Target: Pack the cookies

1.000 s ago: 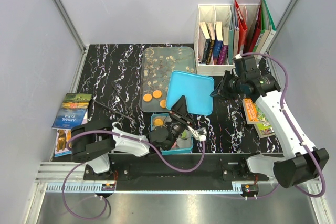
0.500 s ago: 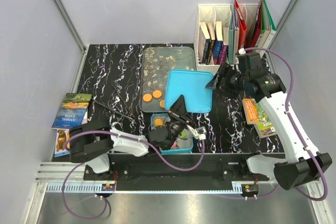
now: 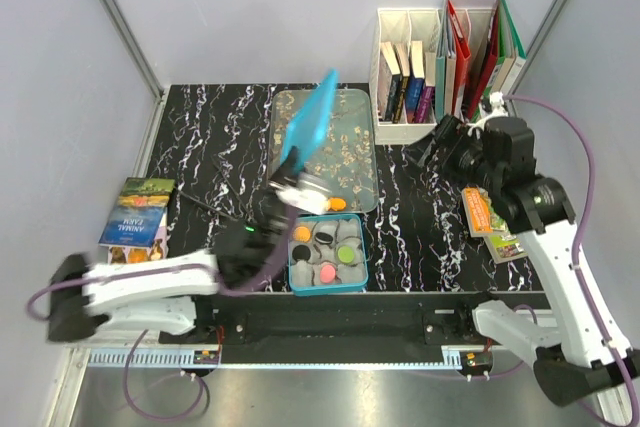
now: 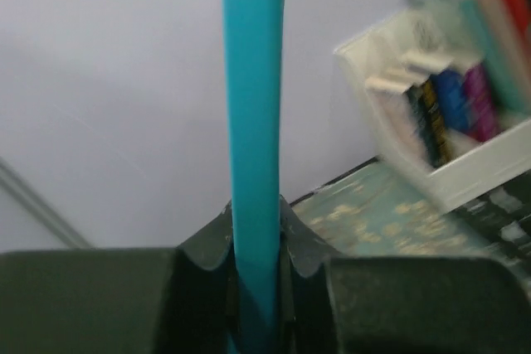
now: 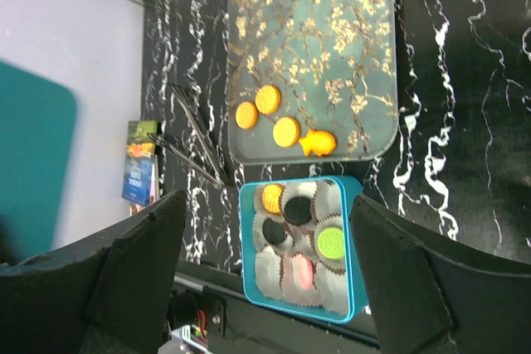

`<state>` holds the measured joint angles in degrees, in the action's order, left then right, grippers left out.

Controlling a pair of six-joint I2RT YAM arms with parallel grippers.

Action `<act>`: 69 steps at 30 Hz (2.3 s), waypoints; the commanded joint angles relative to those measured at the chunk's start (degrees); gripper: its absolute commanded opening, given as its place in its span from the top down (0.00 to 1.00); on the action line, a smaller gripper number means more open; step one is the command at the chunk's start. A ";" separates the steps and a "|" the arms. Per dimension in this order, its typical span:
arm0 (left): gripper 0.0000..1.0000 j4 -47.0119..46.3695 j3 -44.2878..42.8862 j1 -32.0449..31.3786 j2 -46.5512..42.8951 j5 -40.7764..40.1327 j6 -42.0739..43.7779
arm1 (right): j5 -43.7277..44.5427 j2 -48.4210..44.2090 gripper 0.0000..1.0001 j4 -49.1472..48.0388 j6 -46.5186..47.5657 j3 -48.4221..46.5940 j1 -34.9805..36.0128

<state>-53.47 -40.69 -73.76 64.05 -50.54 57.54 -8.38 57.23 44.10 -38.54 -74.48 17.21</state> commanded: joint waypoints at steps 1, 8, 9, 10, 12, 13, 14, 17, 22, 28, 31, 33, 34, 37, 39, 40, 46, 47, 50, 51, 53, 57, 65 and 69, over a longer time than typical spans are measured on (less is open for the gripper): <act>0.90 41.74 -11.14 8.08 -15.51 12.80 -52.38 | 0.83 -1.51 0.14 -9.02 -1.36 4.16 0.36; 0.85 60.94 -19.43 23.12 -17.21 40.81 -76.49 | -6.02 -0.02 0.16 -16.92 -1.27 9.17 0.45; 0.85 60.86 -19.34 24.35 -17.03 44.18 -78.00 | -6.38 -0.10 0.16 -17.72 -1.18 10.39 0.37; 0.85 60.25 -18.99 27.15 -16.86 48.04 -79.67 | -6.47 -0.19 0.16 -18.43 -1.09 11.01 0.45; 0.85 57.62 -17.16 30.58 -15.81 59.82 -85.82 | -6.38 -0.89 0.16 -20.53 -1.09 12.95 0.37; 0.86 56.21 -16.36 34.26 -15.28 67.43 -91.06 | -6.12 -1.59 0.17 -21.15 -1.01 13.65 0.37; 0.89 51.85 -15.22 36.38 -14.84 71.60 -94.07 | -5.68 -2.03 0.18 -22.29 -1.18 14.88 0.45; 0.96 38.07 -8.46 43.42 -13.08 84.45 -107.78 | -4.37 -4.40 0.21 -24.31 -1.62 17.42 0.37; 0.96 23.17 0.25 48.97 -9.83 93.16 -124.03 | -4.88 -8.18 0.25 -26.34 -1.54 19.81 0.37; 0.97 10.24 10.97 49.23 -9.47 92.83 -134.52 | -11.63 -7.67 0.25 -27.22 -2.50 22.97 0.45; 0.99 9.18 15.45 49.15 -10.79 91.33 -135.93 | -15.33 -7.66 0.25 -31.33 -4.17 27.79 0.37; 0.99 4.27 19.23 49.23 -11.58 90.71 -137.86 | -16.22 -9.14 0.26 -33.28 -5.66 30.08 0.37; 0.99 3.47 20.11 49.15 -11.84 89.93 -138.31 | -16.49 -9.68 0.26 -34.59 -6.01 31.83 0.37; 0.99 2.41 23.98 49.06 -13.86 87.30 -139.36 | -16.06 -11.79 0.26 -34.95 -6.63 34.39 0.45; 1.00 2.14 27.05 49.15 -15.71 85.71 -139.89 | -15.18 -13.36 0.26 -34.96 -6.89 35.62 0.37; 1.00 2.06 28.11 49.06 -16.32 85.27 -139.98 | -14.74 -13.90 0.27 -34.96 -7.07 36.67 0.37; 1.00 13.10 31.10 46.87 -20.98 82.54 -135.42 | -14.56 -13.90 0.27 -35.13 -7.42 39.84 0.37; 1.00 13.83 31.63 46.34 -21.42 82.10 -134.97 | -14.64 -13.64 0.28 -35.31 -7.60 40.20 0.37; 1.00 13.49 33.64 44.41 -20.64 79.99 -134.71 | -15.17 -13.11 0.28 -36.62 -8.03 41.43 0.37; 1.00 12.79 34.35 43.44 -20.29 78.94 -135.32 | -15.52 -12.76 0.28 -37.06 -8.21 41.78 0.37; 1.00 10.94 36.10 42.47 -19.58 77.71 -135.93 | -16.49 -12.41 0.28 -38.29 -8.65 42.83 0.37; 1.00 9.53 37.96 39.58 -18.70 72.80 -136.46 | -16.67 -12.76 0.28 -39.35 -9.18 44.77 0.37; 1.00 4.52 38.49 34.21 -13.43 66.46 -136.73 | -16.58 -13.20 0.29 -40.93 -9.71 47.40 0.28; 1.00 2.85 38.66 32.98 -10.62 64.09 -137.08 | -17.11 -12.24 0.29 -41.99 -9.80 48.72 0.37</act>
<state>-42.54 -2.50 -39.77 51.62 18.39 -79.20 -23.75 44.56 5.76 -47.90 -26.63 17.26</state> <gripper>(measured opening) 0.152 0.713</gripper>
